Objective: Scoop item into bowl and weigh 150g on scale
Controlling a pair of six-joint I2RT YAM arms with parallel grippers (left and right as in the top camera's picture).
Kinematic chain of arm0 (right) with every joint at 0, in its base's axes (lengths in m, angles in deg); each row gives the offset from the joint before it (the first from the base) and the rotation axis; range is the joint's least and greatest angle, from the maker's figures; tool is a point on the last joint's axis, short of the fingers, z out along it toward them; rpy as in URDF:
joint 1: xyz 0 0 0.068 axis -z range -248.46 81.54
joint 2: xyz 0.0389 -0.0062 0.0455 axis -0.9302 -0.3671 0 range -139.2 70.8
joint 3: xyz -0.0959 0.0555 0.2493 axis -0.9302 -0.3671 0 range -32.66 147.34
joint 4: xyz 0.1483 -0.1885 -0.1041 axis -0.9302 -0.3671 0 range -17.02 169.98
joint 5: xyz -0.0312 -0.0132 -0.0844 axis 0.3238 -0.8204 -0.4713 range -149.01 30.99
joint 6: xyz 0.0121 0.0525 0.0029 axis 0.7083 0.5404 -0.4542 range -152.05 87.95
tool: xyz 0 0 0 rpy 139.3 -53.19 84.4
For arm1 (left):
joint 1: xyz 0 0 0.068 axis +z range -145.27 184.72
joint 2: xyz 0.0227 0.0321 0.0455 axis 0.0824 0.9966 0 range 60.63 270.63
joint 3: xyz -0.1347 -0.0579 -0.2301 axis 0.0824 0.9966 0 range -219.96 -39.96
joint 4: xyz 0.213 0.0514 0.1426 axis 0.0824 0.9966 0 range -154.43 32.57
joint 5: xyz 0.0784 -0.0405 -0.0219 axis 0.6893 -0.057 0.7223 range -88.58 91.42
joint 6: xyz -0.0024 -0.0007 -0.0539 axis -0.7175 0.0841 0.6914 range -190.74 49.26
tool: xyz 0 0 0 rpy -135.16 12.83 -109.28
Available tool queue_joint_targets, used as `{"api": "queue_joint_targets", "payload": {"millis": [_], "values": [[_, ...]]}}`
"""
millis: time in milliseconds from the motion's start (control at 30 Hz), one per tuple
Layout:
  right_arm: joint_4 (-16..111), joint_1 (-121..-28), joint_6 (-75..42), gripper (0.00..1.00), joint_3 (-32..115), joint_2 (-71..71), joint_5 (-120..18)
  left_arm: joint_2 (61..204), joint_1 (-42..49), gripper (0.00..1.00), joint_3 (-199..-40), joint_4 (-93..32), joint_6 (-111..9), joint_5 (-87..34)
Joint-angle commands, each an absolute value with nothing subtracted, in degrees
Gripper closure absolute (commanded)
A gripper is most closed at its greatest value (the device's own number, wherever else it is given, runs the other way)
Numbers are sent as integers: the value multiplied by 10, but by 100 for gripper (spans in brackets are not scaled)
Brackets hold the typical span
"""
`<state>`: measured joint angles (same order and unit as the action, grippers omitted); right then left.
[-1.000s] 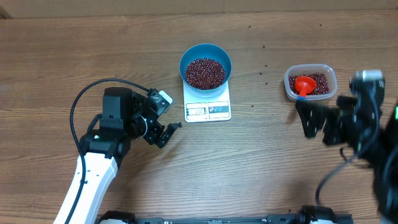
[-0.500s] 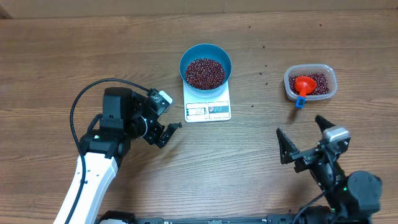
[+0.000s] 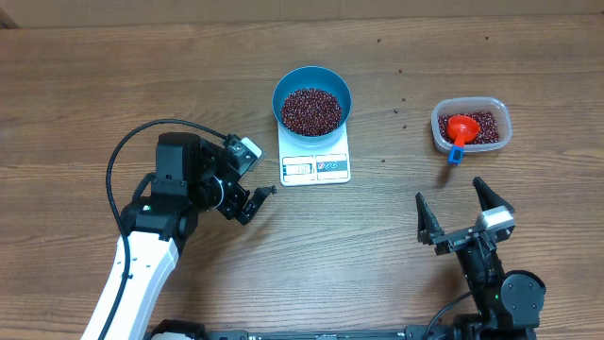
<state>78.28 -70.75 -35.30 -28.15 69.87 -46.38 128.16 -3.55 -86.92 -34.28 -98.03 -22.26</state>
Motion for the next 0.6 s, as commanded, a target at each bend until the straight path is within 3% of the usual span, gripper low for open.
{"api": "queue_joint_targets", "payload": {"millis": [0, 567], "values": [[803, -710, -353, 0, -297, 707, -485, 1281, -36, 0, -870, -344, -975, -221], [760, -710, -351, 0, -322, 706, -489, 1281, -36, 0, -870, -344, -975, -221]]}}
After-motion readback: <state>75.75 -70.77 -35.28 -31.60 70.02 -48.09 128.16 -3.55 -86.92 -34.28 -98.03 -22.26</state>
